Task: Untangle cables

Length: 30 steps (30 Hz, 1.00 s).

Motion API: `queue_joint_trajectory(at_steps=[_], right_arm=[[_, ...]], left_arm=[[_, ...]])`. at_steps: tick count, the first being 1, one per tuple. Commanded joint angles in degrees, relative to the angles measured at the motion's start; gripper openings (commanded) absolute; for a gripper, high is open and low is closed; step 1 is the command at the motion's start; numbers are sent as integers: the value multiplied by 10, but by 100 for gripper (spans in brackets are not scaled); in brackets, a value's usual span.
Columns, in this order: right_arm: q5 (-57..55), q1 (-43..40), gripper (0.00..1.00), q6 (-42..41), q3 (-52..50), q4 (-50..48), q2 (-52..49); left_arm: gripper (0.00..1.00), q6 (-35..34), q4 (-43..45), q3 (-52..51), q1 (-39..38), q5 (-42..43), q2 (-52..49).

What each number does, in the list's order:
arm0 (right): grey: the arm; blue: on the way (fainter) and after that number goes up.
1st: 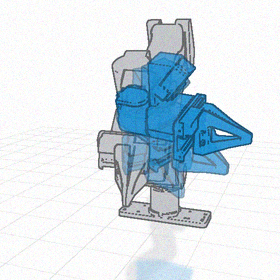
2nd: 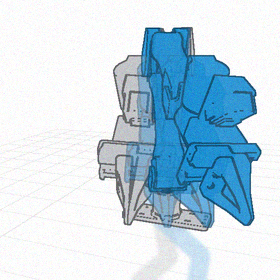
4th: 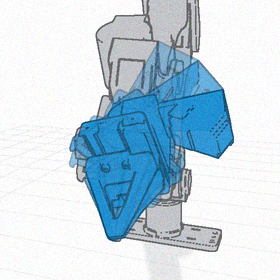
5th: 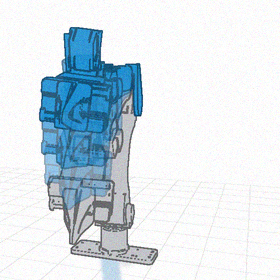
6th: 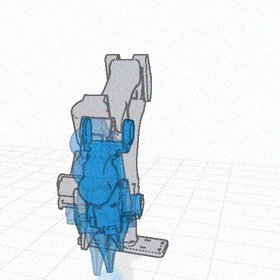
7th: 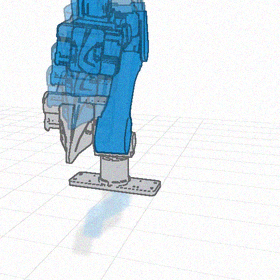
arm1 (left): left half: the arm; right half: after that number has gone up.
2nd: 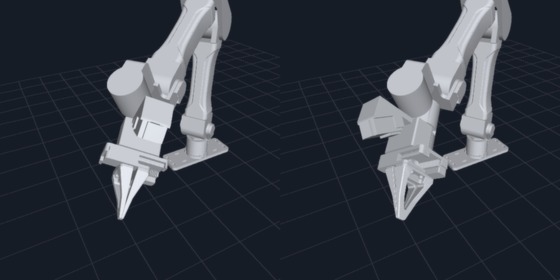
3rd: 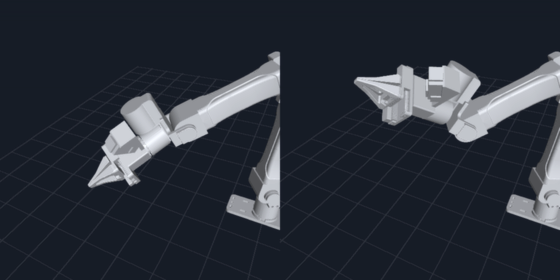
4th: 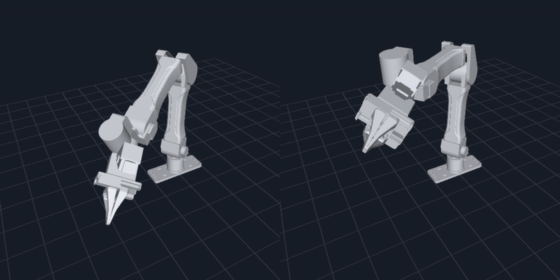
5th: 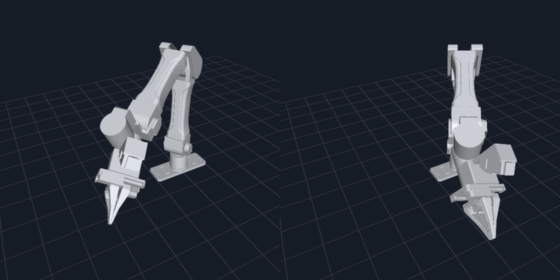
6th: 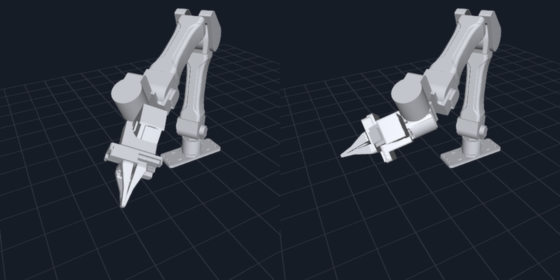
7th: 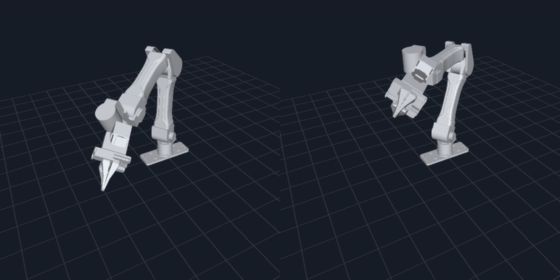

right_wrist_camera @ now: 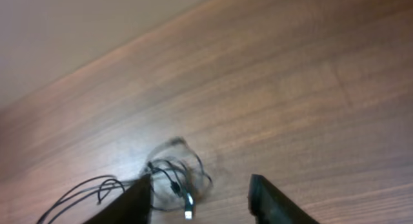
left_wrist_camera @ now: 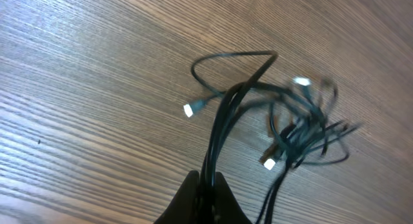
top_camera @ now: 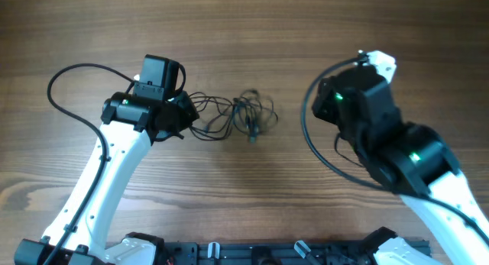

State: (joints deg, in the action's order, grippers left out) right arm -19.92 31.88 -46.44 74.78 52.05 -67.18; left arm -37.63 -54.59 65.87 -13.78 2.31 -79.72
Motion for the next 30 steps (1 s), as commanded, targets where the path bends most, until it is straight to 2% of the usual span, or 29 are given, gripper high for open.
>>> queue_joint_trajectory(at_steps=[1, 5, 6, 9, 11, 14, 18, 19, 20, 22, 23, 26, 30], right_arm=[[58, 0, 66, 10, 7, -8, -44], [231, 0, 74, 104, 7, -47, -93], [280, 0, 79, 134, 7, -56, -107], [353, 0, 89, 164, 7, -61, -143], [362, 0, 90, 164, 7, -59, -172], [368, 0, 93, 163, 7, -61, -205], [369, 1, 90, 164, 7, -64, -245], [369, 1, 80, 165, 7, -64, -257], [367, 1, 60, 165, 7, -64, -265], [364, 1, 11, 164, 7, -64, -275], [365, 1, 4, 164, 7, -64, -276], [365, 0, 4, 164, 11, -69, -266], [365, -9, 4, 165, 28, -68, -229]], left_arm=[[4, 1, 22, 5, 1, 61, -3], [4, 108, 109, 5, 1, 312, -3], [4, 119, 139, 5, 1, 392, -3], [4, 119, 200, 5, 1, 525, -3], [4, 119, 224, 5, 1, 576, -3], [4, 119, 229, 5, 1, 598, -3], [4, 119, 241, 5, 1, 642, -3], [4, 119, 246, 5, 1, 653, -3], [4, 119, 249, 5, 1, 654, -3], [4, 119, 247, 5, 1, 628, -3], [4, 119, 239, 5, 1, 598, -3], [4, 108, 185, 5, 1, 465, -3], [4, 43, 102, 5, 1, 259, -3]])
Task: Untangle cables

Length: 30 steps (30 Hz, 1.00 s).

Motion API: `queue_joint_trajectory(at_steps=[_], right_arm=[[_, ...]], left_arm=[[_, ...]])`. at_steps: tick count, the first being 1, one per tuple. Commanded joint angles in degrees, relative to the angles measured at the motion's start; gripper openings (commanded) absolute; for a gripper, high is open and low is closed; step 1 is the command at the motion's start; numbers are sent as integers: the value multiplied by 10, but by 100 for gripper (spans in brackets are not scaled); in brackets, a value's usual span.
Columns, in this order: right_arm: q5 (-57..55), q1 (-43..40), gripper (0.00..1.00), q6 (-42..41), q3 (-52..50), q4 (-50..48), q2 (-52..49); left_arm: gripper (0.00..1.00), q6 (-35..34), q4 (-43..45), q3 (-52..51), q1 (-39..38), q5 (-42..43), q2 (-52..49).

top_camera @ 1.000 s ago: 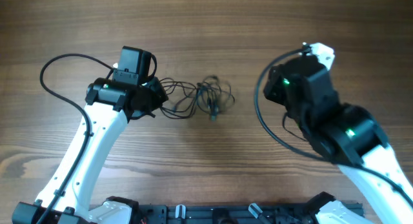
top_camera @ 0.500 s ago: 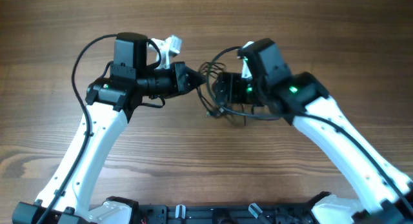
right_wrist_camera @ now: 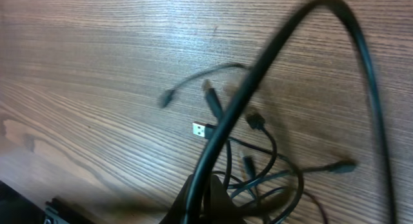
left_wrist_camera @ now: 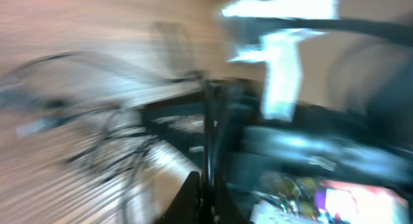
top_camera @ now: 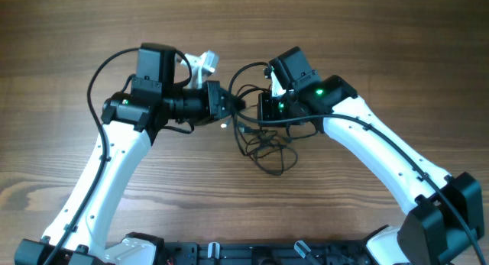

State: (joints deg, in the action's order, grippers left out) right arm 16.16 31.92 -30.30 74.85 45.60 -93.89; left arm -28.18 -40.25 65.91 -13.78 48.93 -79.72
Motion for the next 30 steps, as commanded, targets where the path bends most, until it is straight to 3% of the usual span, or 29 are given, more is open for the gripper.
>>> queue_joint_trajectory(at_steps=[1, 5, 13, 17, 20, 23, 26, 30], right_arm=[[4, -16, 4, 3, 37, -4, 64], [4, -39, 4, 3, 56, -12, 138], [-25, -61, 5, -5, 59, -85, 299], [-67, -61, 24, -15, 59, -77, 332], [-103, -61, 57, -14, 57, -41, 328], [-135, -61, 80, -14, 57, 7, 301], [-131, -61, 89, -14, 57, 55, 251], [-71, -61, 94, -5, 57, 89, 174]], left_arm=[[4, -85, -69, 4, 1, -283, -3], [4, -117, -107, 4, 1, -383, -3], [4, -118, -108, 4, 1, -414, -3], [4, -118, -108, 4, 1, -414, -3], [4, -118, -108, 4, 1, -414, -3], [4, -130, -106, 4, 1, -414, -3], [4, -174, -100, 4, 1, -389, -3], [4, -141, -17, 4, 1, -188, -3]])
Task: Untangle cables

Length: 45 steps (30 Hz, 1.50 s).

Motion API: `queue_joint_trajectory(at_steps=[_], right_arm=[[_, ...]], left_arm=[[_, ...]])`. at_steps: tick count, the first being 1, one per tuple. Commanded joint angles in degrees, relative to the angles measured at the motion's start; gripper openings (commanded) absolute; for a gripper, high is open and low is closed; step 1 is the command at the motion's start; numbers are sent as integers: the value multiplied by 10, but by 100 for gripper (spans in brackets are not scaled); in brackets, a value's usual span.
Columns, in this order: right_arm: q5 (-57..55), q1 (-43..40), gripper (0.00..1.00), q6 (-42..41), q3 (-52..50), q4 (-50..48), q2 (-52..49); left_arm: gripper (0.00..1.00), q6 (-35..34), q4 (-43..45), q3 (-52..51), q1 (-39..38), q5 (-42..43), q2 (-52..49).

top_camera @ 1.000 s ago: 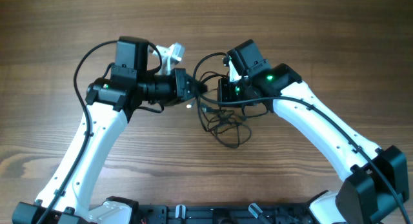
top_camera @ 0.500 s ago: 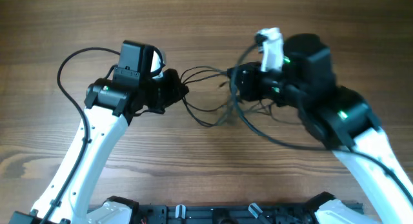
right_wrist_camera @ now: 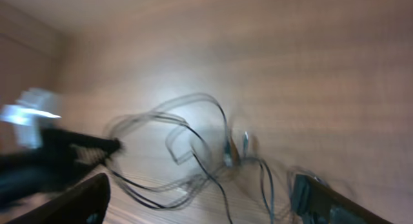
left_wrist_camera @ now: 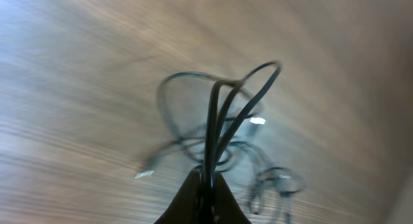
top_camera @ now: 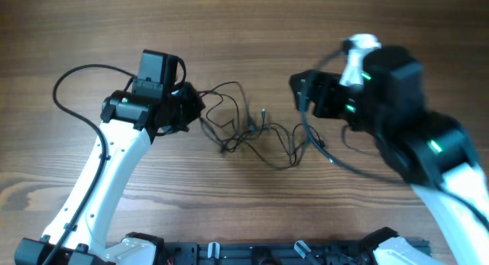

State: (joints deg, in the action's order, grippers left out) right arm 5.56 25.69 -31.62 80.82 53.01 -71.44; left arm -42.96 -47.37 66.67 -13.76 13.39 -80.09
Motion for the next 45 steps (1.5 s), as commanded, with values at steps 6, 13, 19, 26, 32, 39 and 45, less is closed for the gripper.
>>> queue_joint_trajectory(at_steps=[6, 13, 19, 26, 32, 39, 45], right_arm=[[214, 1, 99, 106, -3, 17, -147], [258, 20, 99, 110, -3, 15, -233], [242, 54, 80, 119, -3, -4, -275], [238, 45, 4, 85, -1, -45, -249], [238, 13, 4, 70, -1, -81, -149], [128, -18, 4, 24, -1, -114, 10], [33, -21, 40, 12, -2, -109, 96]], left_arm=[[4, 5, 182, -3, 2, 312, 0], [4, -11, 249, -3, 2, 389, 1], [4, -28, 291, -3, 7, 416, 1], [4, -25, 224, -3, 44, 402, 0], [6, -25, 96, -3, 71, 236, 0], [19, -25, -14, -3, 72, 4, 0], [40, -25, -24, -3, 71, -8, 0]])
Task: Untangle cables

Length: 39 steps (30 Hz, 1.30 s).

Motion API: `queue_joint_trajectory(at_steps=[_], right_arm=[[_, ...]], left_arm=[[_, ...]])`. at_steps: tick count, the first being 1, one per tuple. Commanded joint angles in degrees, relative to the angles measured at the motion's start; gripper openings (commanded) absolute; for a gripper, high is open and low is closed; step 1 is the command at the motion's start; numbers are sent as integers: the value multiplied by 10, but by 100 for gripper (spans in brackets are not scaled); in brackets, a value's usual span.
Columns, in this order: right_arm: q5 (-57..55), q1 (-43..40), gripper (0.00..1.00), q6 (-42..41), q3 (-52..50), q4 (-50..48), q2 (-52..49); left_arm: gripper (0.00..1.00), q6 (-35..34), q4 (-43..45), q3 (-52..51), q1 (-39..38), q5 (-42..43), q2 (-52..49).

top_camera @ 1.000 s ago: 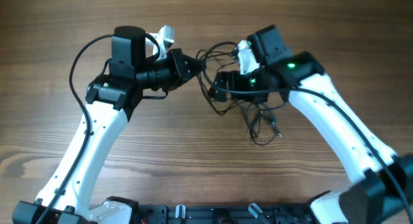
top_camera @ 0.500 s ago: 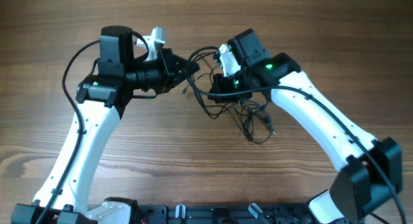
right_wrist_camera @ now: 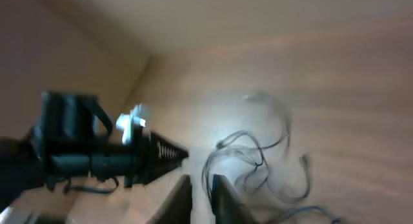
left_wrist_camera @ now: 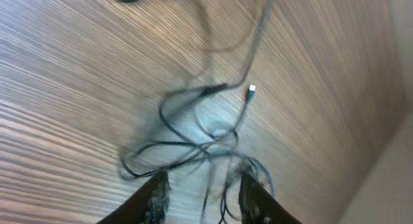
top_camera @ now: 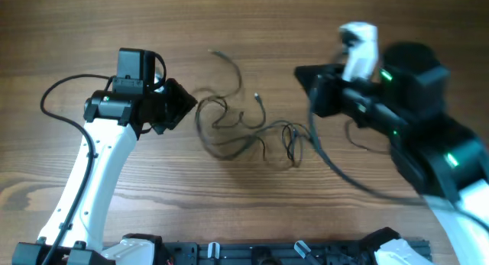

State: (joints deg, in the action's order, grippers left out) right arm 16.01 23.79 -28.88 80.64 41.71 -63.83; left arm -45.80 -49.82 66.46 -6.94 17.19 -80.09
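A loose tangle of thin black cables [top_camera: 244,131] lies spread on the wooden table between the two arms, one end trailing to the far side [top_camera: 216,56]. My left gripper [top_camera: 187,105] is just left of it and open. In the left wrist view [left_wrist_camera: 203,195] its fingers [left_wrist_camera: 157,193] stand wide apart, with the cables [left_wrist_camera: 206,127] and a small white plug [left_wrist_camera: 251,90] on the wood beyond them. My right gripper [top_camera: 304,82] is raised at the tangle's right. Its jaws [right_wrist_camera: 201,199] are nearly together with a narrow gap and nothing in it, high over the cables [right_wrist_camera: 258,153].
The left arm [right_wrist_camera: 97,153] shows in the right wrist view. Each arm's own thick black cable loops beside it, one on the left [top_camera: 53,93] and one on the right [top_camera: 317,154]. A black rail [top_camera: 267,253] runs along the table's front edge.
My left gripper was shut on a bunch of cables and is now open and further left, with the cables on the table. My right gripper's wide-open jaws have come nearly together. The tangle lies more spread out.
First my left gripper held a bunch of cables at the compact tangle's left while the right stood open and far off. Then both were shut on cables close together. Then the right was open and back at the right. Now the left is open too, over a wider tangle.
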Motion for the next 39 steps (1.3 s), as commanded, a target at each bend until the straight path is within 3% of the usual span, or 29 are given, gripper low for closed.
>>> queue_joint_trajectory(at_steps=[1, 3, 7, 11, 21, 28, 31, 33, 34, 39], right_arm=[[-70, -2, 52, -15, 0, 10, 23], [-65, -1, 66, -13, 0, 28, 21], [-61, -2, 79, 8, -1, 81, -13], [-59, -1, 87, 4, -1, 143, -83], [-57, -1, 93, 50, -3, 266, -305], [-55, 21, 92, 81, -9, 258, -412], [-55, 40, 83, 83, -9, 245, -426], [-55, 50, 45, 86, -9, 231, -426], [-55, 54, 37, 88, -9, 223, -426], [-55, 60, 39, 94, -9, 212, -426]], left_arm=[[47, 3, 2, -1, 3, -38, 0], [49, 4, 10, -1, 3, 7, 0], [51, 55, 60, -1, 3, 139, 0], [54, 55, 73, -1, 3, 122, 0], [69, 56, -33, -1, 3, 5, 0], [74, 56, -37, -1, 3, 3, 0], [75, 56, -37, -1, 3, 2, 0], [77, 56, -37, -1, 3, 2, 0], [77, 56, -37, -1, 3, 3, 0], [77, 56, -39, -1, 3, 2, 0]])
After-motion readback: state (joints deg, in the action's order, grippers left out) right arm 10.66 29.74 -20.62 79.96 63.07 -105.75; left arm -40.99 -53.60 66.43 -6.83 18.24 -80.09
